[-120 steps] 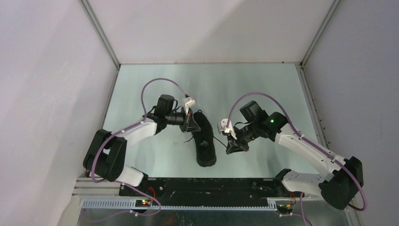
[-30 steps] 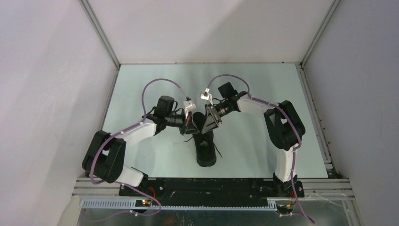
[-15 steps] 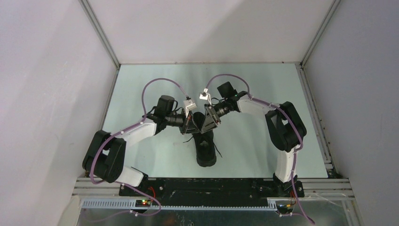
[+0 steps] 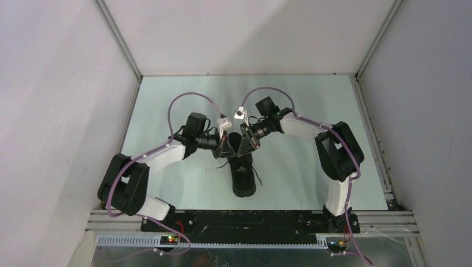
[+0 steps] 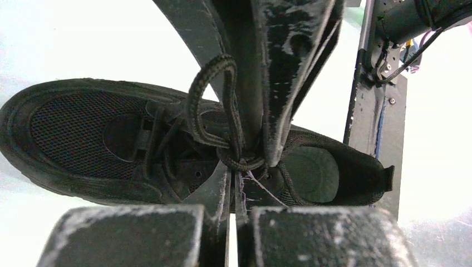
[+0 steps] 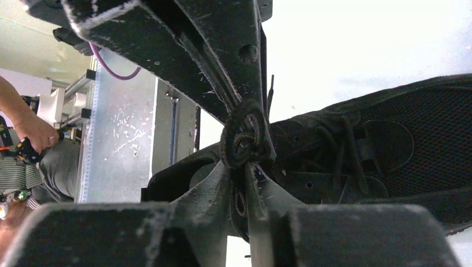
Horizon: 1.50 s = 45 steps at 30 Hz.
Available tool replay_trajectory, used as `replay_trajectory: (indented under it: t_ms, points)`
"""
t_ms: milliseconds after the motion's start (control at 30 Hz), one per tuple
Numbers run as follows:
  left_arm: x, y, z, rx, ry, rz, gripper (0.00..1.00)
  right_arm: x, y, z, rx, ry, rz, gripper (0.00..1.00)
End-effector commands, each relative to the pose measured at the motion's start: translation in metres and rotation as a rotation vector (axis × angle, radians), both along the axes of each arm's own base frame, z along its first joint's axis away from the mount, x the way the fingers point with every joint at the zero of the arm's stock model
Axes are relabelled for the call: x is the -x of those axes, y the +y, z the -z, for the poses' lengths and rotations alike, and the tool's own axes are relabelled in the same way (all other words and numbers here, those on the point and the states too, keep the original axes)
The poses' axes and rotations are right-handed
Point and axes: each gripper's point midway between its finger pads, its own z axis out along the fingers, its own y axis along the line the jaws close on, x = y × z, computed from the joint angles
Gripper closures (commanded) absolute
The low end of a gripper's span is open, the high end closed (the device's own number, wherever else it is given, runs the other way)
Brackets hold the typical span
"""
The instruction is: Tie the shoes
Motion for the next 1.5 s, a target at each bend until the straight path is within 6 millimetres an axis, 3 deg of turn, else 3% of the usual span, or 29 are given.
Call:
replay_trajectory:
  t_ms: [0,133,200,267,333,400,600,800,933,1233,1467]
  points:
    - [-0.014,-0.003,-0.012,0.005,-0.05,-0.022,1.0,-0.006,0.005,-0.022,-0.028,-0.099,-0.001,0.86]
    - [-0.014,-0.002,-0.011,-0.004,-0.047,-0.038,0.99,-0.008,0.005,-0.022,-0.02,-0.113,0.009,0.99]
    - [-0.015,-0.002,-0.012,0.0,-0.043,-0.041,0.89,-0.011,0.005,-0.021,-0.012,-0.122,0.019,1.0]
    - [-0.014,-0.003,-0.014,0.006,-0.034,-0.044,0.73,-0.013,0.006,-0.021,-0.002,-0.133,0.029,1.0]
    - [-0.016,-0.002,-0.014,0.003,-0.025,-0.063,0.51,-0.013,0.006,-0.021,-0.004,-0.144,0.032,1.0]
    - [-0.017,-0.001,-0.015,0.013,-0.017,-0.072,0.4,-0.013,0.006,-0.023,-0.006,-0.155,0.031,1.0]
    - [-0.018,-0.002,-0.031,0.122,0.018,-0.049,0.27,-0.008,0.006,-0.023,-0.005,-0.159,0.023,1.0]
    - [-0.004,-0.006,-0.033,0.174,0.062,0.039,0.27,-0.007,0.006,-0.02,0.004,-0.163,0.021,1.0]
    - [-0.006,-0.005,-0.027,0.15,0.067,0.046,0.31,-0.007,0.006,-0.019,0.008,-0.157,0.025,1.0]
    - [-0.007,-0.006,-0.025,0.139,0.093,0.078,0.58,-0.006,0.003,-0.019,0.006,-0.161,0.025,1.0]
    - [-0.001,-0.007,-0.032,0.17,0.133,0.096,0.48,-0.003,0.001,-0.019,0.005,-0.166,0.018,1.0]
